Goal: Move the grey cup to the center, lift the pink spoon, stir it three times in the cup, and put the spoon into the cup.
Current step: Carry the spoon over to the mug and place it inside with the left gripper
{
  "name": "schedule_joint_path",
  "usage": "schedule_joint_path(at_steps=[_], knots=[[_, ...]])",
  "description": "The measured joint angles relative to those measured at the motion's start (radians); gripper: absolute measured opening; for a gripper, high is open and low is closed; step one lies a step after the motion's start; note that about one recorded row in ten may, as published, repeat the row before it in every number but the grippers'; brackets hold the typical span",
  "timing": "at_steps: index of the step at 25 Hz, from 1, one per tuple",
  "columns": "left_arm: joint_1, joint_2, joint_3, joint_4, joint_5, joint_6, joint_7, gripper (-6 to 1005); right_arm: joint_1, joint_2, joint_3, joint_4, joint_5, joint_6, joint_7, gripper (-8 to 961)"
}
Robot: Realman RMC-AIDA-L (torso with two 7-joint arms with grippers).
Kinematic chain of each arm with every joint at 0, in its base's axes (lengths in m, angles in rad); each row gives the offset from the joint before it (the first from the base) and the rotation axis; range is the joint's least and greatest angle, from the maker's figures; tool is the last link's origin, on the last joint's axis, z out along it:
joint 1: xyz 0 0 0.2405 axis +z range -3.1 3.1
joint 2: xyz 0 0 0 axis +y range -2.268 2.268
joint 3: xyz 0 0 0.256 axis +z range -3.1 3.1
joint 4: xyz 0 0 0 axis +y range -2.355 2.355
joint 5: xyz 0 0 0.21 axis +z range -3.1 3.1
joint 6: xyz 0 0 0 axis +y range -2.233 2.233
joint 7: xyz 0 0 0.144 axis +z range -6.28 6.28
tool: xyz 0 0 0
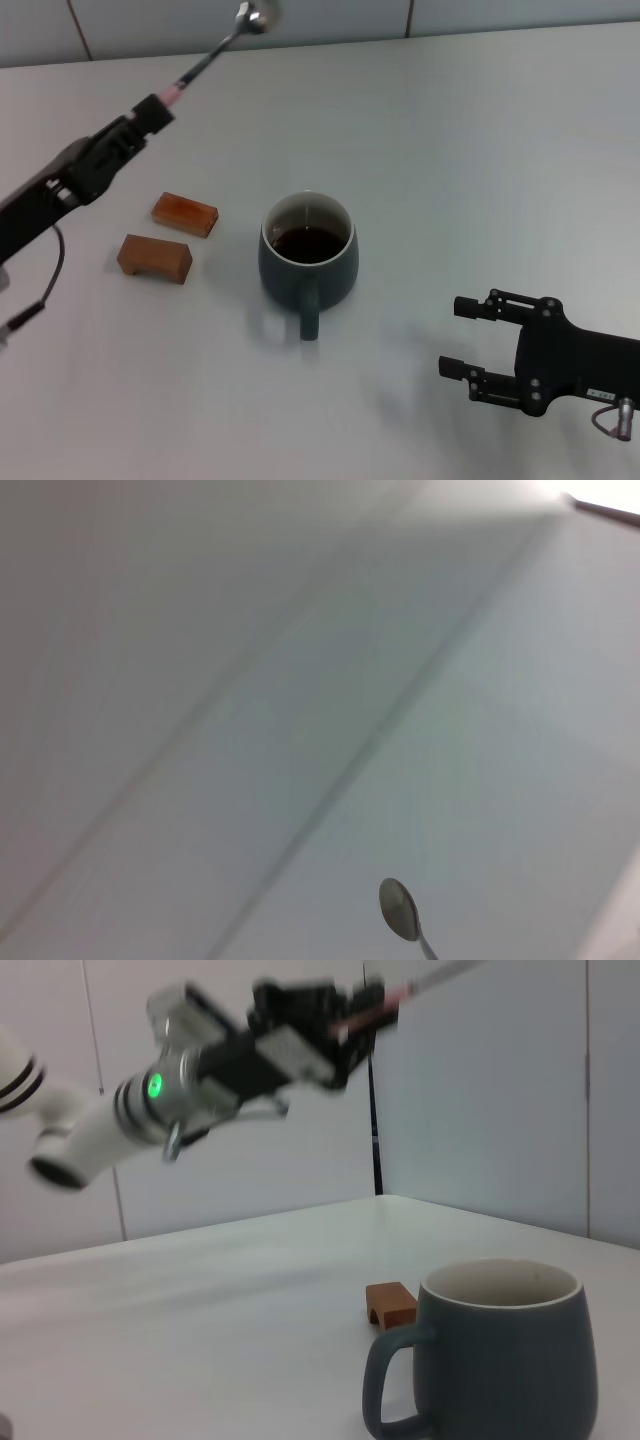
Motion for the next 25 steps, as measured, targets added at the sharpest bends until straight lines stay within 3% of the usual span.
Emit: schedule_joint_path(at_steps=[2, 3, 6, 7, 8, 12, 13, 17, 19, 25], knots=[[-0.062, 0.001, 0.089, 0.126, -0.004, 0.055, 0.012, 136, 0.000, 0.000, 0.001, 0.000, 0.000, 0.004, 0.003, 696], [-0.062, 0.001, 0.089, 0.126, -0.004, 0.055, 0.012, 136, 0.000, 0.000, 0.001, 0.000, 0.000, 0.004, 0.003, 696], [-0.114, 0.000, 0.179, 0.272, -0.007, 0.079, 0.007, 134, 0.000, 0.001, 0.006, 0.001, 0.000, 0.005, 0.000, 696], [-0.137, 0.000, 0.245, 0.360, -0.009, 0.082, 0.004, 134, 0.000, 0.002, 0.007, 0.002, 0.000, 0.005, -0.001, 696], [-0.137, 0.000, 0.245, 0.360, -0.009, 0.082, 0.004, 134, 0.001, 0.002, 0.007, 0.002, 0.000, 0.005, -0.001, 695], [-0.160, -0.002, 0.402, 0.594, -0.013, 0.078, -0.012, 134, 0.006, 0.003, 0.007, 0.003, 0.003, 0.007, 0.000, 695], [-0.160, -0.002, 0.402, 0.594, -0.013, 0.078, -0.012, 134, 0.007, 0.003, 0.007, 0.004, 0.006, 0.007, 0.001, 695], [-0.154, 0.001, 0.560, 0.832, -0.015, 0.075, -0.053, 134, 0.008, 0.004, 0.008, 0.009, 0.011, 0.024, 0.004, 695], [-0.153, 0.002, 0.582, 0.864, -0.011, 0.074, -0.060, 134, 0.008, 0.004, 0.008, 0.011, 0.011, 0.031, 0.004, 695], [-0.160, 0.000, 0.758, 1.113, 0.104, 0.039, -0.168, 135, 0.010, 0.005, 0.008, 0.017, 0.013, 0.042, 0.004, 695]])
